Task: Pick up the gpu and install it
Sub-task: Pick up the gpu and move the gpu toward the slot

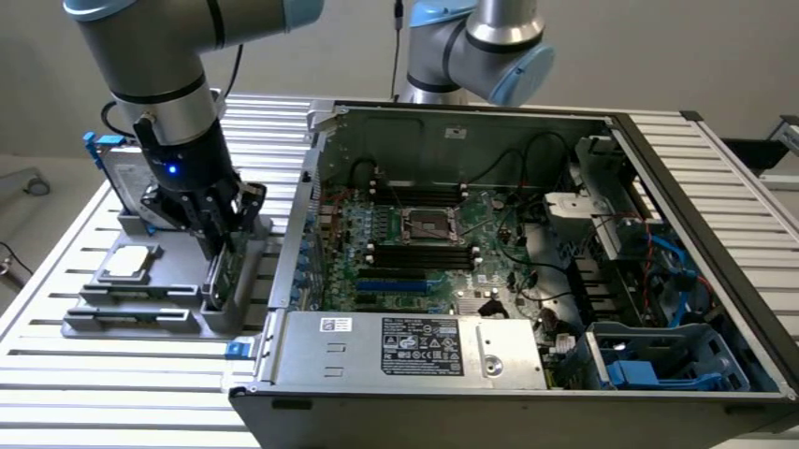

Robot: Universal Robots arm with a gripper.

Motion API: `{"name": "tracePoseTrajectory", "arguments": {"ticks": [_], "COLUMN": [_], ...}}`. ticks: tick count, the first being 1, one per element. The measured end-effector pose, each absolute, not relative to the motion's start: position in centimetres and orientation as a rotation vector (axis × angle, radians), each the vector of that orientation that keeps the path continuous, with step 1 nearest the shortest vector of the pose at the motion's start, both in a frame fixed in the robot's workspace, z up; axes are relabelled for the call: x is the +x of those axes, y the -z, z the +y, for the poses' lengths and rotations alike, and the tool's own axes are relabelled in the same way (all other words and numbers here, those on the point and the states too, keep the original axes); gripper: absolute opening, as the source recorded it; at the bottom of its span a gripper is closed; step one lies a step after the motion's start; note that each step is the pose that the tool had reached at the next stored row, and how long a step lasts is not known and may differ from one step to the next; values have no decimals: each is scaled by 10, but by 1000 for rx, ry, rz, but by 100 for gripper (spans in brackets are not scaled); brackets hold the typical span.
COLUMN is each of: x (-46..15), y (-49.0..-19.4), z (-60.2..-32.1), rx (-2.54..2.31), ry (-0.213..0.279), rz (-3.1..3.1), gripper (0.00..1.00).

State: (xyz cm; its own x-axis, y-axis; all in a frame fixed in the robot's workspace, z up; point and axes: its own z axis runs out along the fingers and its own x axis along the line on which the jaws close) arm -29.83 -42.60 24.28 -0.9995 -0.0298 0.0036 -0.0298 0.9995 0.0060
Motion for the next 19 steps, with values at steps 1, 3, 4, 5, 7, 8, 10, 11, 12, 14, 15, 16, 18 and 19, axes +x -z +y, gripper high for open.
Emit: {"name": "tracePoseTrajectory", "arguments": {"ticks": [1, 3, 4, 5, 7, 8, 10, 11, 12, 14, 15, 16, 18, 19], "x": [-298, -298, -298, -298, -298, -298, -298, -298, -298, -298, -298, -298, -298, -298], "y": [-243, -243, -243, -243, -243, -243, -246, -249, -252, -261, -266, -270, -279, -284], "z": [-426, -426, -426, -426, -426, -426, -426, -426, -426, -426, -426, -426, -426, -426], "rx": [47, 47, 47, 47, 47, 47, 47, 47, 47, 46, 46, 47, 47, 47], "ry": [9, 9, 9, 9, 9, 9, 9, 9, 9, 9, 9, 9, 9, 9], "rz": [-3138, -3138, -3138, -3138, -3137, -3138, -3138, -3138, -3138, -3137, -3137, -3137, -3137, -3138], "gripper": [26, 26, 26, 26, 26, 26, 26, 26, 26, 26, 26, 26, 26, 26]}}
